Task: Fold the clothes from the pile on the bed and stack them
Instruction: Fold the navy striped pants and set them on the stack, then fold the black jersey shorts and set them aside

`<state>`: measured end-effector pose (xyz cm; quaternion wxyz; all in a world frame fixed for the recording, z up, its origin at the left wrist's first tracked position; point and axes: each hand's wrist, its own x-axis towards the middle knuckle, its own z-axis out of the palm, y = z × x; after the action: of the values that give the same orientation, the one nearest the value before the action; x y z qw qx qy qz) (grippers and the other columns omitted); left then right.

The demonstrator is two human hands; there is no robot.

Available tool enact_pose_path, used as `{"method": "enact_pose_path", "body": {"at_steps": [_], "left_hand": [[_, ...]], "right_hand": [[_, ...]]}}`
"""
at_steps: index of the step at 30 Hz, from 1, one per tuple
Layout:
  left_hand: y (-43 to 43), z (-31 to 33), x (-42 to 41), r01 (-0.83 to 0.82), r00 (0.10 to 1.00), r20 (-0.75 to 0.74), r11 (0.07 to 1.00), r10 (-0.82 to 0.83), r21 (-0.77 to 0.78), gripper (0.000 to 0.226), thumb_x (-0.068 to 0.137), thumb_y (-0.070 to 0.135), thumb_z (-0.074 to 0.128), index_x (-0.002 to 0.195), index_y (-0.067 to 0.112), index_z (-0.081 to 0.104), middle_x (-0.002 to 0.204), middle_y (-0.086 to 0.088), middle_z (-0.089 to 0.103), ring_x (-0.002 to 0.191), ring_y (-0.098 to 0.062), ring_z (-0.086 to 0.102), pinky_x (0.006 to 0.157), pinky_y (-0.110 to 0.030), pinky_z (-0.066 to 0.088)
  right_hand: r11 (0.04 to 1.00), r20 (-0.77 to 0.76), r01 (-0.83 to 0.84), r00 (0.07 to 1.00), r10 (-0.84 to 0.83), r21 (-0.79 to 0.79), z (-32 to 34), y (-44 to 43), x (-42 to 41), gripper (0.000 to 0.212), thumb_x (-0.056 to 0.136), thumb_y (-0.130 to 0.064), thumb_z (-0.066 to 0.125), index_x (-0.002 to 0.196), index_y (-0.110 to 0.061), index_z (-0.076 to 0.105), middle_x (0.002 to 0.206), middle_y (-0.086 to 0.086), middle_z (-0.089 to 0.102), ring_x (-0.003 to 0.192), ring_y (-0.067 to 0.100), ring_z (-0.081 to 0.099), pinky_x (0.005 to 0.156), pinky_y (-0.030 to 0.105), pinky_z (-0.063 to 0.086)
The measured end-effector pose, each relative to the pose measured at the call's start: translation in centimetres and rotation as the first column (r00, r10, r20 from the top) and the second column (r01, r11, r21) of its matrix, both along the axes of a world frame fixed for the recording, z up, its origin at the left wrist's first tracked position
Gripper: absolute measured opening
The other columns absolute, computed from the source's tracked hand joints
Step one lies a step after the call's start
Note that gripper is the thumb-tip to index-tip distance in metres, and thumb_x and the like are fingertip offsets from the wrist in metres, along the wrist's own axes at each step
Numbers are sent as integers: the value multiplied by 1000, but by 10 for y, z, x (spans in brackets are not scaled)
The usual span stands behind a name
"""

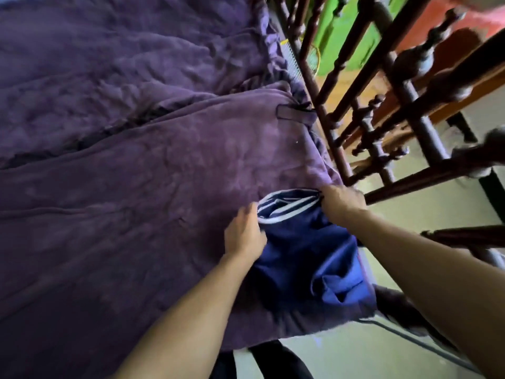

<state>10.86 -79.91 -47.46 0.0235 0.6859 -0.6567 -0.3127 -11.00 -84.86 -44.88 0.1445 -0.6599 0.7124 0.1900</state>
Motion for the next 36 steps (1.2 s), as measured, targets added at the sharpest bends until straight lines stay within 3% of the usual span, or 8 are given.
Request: {"method": "enact_pose_path", "body": {"at_steps": [3, 7, 10, 13, 19, 24, 32, 36], "left_hand": [[-17, -31, -9, 20, 996, 92, 995, -12, -95, 69, 83, 16, 64, 141, 24, 29, 123, -8, 46, 107, -30, 55, 76, -41, 47], [-18, -49, 5, 39, 972, 231, 999, -33, -23, 73, 83, 11, 61, 144, 21, 23, 127, -10, 42, 110, -29, 50, 78, -41, 47], [-2, -38, 26, 88, 949, 299, 994, -102, 57, 47, 83, 12, 57, 127, 18, 43, 124, -9, 44, 110, -30, 50, 80, -40, 45], [20, -12, 54, 66, 943, 316, 989, -105, 132, 28, 87, 17, 53, 116, 17, 50, 124, -7, 47, 112, -29, 52, 83, -39, 46], [68, 60, 145, -54, 931, 365, 992, 10, 110, 37, 91, 26, 48, 127, 17, 49, 135, -7, 51, 120, -27, 54, 93, -36, 44], [123, 118, 242, -251, 897, 384, 967, 219, 36, 27, 90, 29, 49, 115, 19, 53, 123, -5, 58, 112, -28, 58, 87, -37, 47], [256, 171, 416, -438, 812, 392, 895, 433, -82, 22, 90, 30, 47, 108, 20, 54, 112, -3, 60, 106, -26, 60, 82, -35, 47], [325, 192, 512, -479, 782, 387, 869, 488, -127, 19, 90, 28, 45, 105, 19, 54, 112, -3, 61, 105, -26, 61, 83, -35, 47]], "right_hand": [[996, -9, -47, 999, 47, -79, -39, -14, -8, 48, 84, -16, 56, 130, -24, 47, 123, 7, 58, 108, 31, 60, 86, 42, 45], [994, -72, -81, 995, 75, -77, -67, -11, -10, 51, 82, -17, 61, 130, -20, 45, 126, 10, 53, 123, 32, 46, 92, 47, 40], [977, -95, -155, 985, 142, -144, -57, -7, 7, 48, 82, -17, 57, 128, -19, 48, 128, 12, 49, 122, 33, 41, 95, 47, 35], [958, -8, -237, 971, 239, -159, -30, -5, 45, 44, 84, -23, 55, 128, -20, 52, 128, 10, 50, 121, 31, 42, 97, 44, 33], [884, 204, -443, 861, 467, -153, 40, 23, 163, 31, 91, -24, 46, 120, -20, 57, 118, 5, 58, 113, 28, 53, 89, 36, 40], [744, 229, -654, 710, 666, -136, 84, 58, 265, 32, 91, -24, 48, 122, -19, 52, 120, 4, 56, 114, 26, 53, 85, 34, 43], [571, 223, -793, 530, 818, -212, 134, 119, 452, 41, 93, -30, 47, 134, -27, 48, 132, 0, 55, 114, 28, 57, 85, 35, 46], [523, 213, -820, 482, 850, -232, 147, 163, 556, 28, 94, -29, 45, 120, -21, 54, 123, 2, 58, 108, 29, 59, 80, 36, 46]]}}
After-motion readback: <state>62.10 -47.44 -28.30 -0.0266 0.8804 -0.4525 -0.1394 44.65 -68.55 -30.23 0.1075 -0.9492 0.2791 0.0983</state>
